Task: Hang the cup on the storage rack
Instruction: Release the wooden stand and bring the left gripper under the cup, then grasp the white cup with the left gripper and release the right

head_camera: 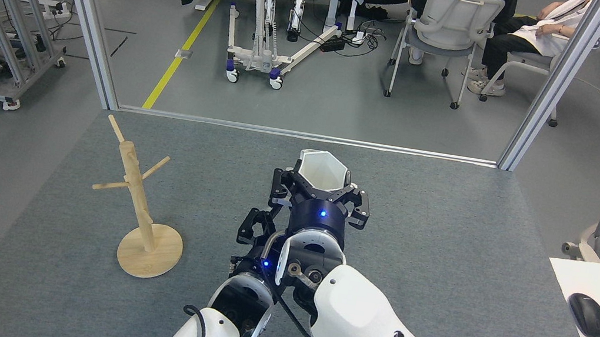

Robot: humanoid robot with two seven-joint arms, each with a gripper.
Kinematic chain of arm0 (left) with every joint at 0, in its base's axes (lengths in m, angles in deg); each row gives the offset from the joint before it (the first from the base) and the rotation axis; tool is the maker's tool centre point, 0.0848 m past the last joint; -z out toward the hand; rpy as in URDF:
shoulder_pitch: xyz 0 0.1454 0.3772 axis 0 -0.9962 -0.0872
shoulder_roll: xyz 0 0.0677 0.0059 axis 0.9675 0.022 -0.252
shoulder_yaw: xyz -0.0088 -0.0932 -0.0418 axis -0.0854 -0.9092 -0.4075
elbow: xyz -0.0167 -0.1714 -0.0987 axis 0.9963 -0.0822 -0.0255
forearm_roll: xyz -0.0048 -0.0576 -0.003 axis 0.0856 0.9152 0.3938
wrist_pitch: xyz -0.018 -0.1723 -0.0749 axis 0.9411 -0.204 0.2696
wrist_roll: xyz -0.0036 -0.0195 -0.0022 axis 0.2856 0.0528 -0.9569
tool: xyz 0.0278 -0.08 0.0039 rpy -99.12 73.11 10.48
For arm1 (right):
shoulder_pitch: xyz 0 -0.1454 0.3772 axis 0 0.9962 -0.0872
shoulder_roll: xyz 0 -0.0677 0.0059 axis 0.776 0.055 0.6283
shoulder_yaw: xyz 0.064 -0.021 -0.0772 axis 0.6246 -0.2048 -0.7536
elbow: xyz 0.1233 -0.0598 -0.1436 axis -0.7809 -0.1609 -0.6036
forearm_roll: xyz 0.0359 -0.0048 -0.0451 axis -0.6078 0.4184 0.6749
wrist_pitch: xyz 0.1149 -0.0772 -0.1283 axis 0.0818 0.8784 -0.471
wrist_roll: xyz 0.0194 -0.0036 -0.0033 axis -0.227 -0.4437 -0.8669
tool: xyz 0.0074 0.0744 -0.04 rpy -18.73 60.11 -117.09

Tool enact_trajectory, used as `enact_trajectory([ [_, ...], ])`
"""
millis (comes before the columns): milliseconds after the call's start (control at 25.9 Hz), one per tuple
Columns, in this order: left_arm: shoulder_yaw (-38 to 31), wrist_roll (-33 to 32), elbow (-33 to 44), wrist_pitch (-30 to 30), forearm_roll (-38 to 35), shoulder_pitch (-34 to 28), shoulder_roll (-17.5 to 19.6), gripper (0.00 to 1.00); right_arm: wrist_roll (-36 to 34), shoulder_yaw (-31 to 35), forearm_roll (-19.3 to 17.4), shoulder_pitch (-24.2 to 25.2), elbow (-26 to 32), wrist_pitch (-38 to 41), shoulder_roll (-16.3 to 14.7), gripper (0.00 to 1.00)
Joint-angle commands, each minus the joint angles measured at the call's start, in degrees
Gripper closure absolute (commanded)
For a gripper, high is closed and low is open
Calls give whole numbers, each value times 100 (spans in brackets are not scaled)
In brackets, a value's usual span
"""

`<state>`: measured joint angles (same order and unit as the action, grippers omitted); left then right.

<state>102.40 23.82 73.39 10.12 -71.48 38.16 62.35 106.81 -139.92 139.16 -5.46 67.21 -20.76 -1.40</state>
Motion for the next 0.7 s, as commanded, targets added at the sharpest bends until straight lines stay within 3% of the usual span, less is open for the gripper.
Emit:
enact_trajectory([
  [0,140,-8,-169,20,66,154,0,4,-57,0,1,18,2,1,39,100],
  [503,131,1,-978,47,602,989,-18,4,-66,-9,1,80,11,1,74,100],
  [580,122,1,-1074,29,725,1016,-18,7,-66,-9,1,80,11,1,74,100],
  [658,122,45,-1171,29,909,1024,-18,17,-66,-9,1,88,11,1,83,100],
])
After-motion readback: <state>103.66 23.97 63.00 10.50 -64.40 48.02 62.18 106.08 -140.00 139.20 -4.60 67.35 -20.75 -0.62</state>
